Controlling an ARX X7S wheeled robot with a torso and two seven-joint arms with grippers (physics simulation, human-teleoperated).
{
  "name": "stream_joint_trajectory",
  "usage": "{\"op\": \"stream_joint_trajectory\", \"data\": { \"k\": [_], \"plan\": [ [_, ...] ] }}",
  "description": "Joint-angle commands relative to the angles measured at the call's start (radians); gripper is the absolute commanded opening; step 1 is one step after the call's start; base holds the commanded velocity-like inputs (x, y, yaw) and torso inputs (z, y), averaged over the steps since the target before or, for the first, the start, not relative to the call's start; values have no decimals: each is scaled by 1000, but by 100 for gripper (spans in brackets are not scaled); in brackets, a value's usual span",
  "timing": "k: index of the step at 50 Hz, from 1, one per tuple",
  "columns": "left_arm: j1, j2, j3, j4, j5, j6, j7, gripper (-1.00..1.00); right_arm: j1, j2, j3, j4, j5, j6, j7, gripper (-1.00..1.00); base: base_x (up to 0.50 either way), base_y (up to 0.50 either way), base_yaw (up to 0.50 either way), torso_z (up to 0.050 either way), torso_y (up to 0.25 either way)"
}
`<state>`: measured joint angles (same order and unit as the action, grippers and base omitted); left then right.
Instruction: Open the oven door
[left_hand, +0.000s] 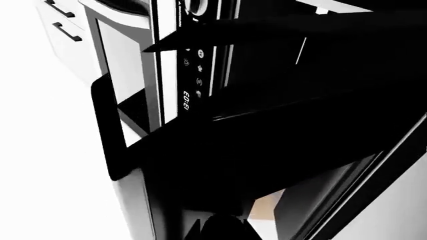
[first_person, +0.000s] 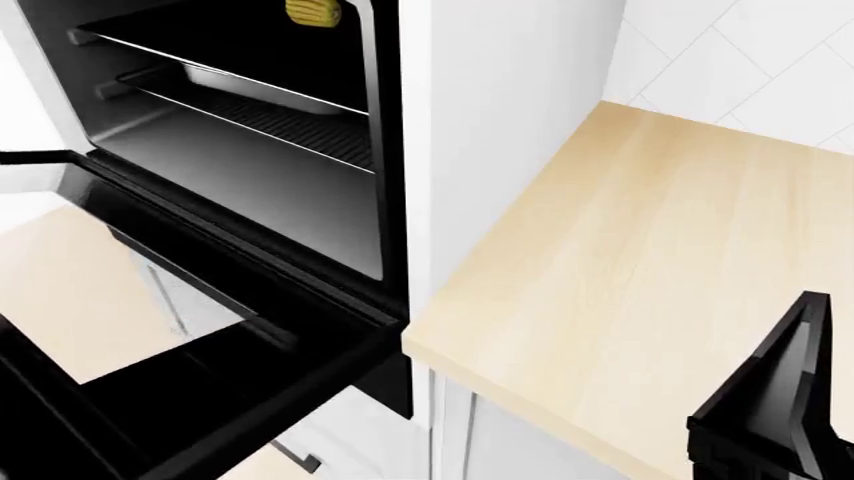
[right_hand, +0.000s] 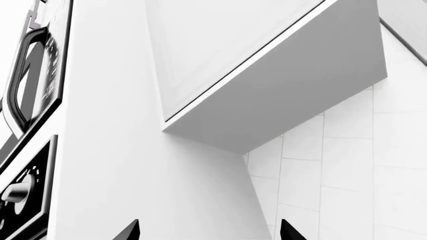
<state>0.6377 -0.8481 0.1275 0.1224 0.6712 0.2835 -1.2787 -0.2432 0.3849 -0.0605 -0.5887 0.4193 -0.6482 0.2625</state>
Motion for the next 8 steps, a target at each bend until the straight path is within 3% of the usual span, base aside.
{"op": "stream_joint_trajectory", "data": {
  "k": [1,8],
  "plan": [
    [-11,46,77,-168,57,165,-197,-100,2,1,0,1,0,-1,2,100,0,0,4,0,0],
    [-39,80,90,-275,74,229,-266,-100,1,2,-1,0,2,-1,3,100,-3,-2,2,-1,0]
  ]
}}
